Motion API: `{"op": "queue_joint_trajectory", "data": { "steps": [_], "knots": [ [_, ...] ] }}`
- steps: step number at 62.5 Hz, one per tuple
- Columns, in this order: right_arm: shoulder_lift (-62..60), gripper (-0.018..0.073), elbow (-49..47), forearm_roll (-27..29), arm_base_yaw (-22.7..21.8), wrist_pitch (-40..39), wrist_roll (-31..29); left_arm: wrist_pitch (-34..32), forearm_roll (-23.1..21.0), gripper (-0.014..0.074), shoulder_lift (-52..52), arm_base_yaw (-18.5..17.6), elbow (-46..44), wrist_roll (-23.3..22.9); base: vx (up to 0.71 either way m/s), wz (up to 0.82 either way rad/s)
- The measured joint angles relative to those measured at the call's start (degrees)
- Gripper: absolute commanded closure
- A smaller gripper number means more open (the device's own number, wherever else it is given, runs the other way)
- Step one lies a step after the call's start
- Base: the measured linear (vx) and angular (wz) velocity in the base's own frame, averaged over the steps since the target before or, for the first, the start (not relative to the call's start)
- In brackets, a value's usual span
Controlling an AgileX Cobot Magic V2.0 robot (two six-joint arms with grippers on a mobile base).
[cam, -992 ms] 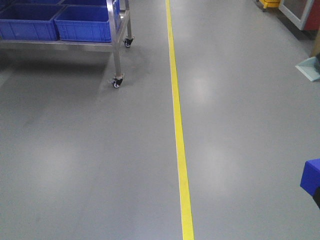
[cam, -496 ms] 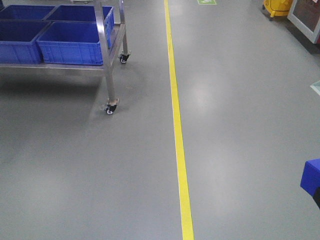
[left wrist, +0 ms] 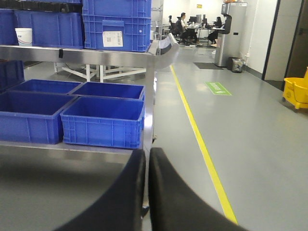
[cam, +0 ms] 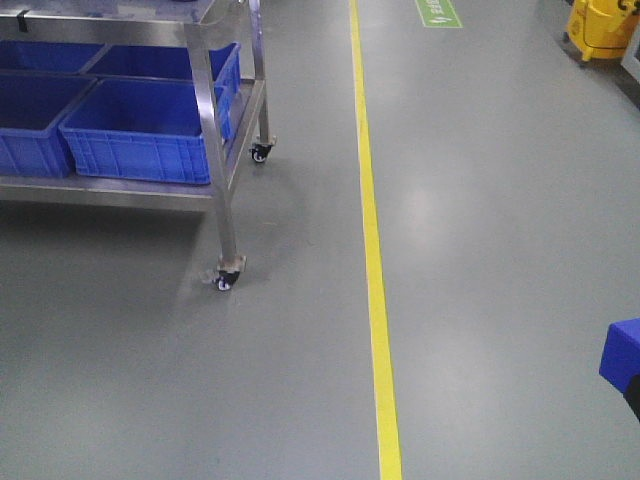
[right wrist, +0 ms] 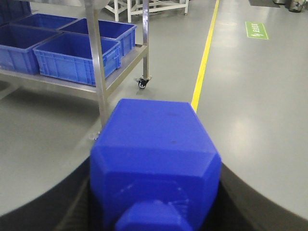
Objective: Pour parts from conveyor to right shelf
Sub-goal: 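Drive down the aisle between the blue-bin shelves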
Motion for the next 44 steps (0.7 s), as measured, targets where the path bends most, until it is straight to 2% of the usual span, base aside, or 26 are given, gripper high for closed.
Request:
{"op": "queue_joint_trajectory", "data": {
  "steps": [28,44],
  "knots": [
    [0.02,0.0565,0.0,0.0,0.0,-0.01,0.0,0.0,0.0,0.0603,0.0,0.0,0.0,0.0,0.54,0.09],
    [0.02,0.0565,0.0,0.0,0.0,-0.01,0.0,0.0,0.0,0.0603,0.0,0.0,0.0,0.0,0.33,0.58]
  ]
}}
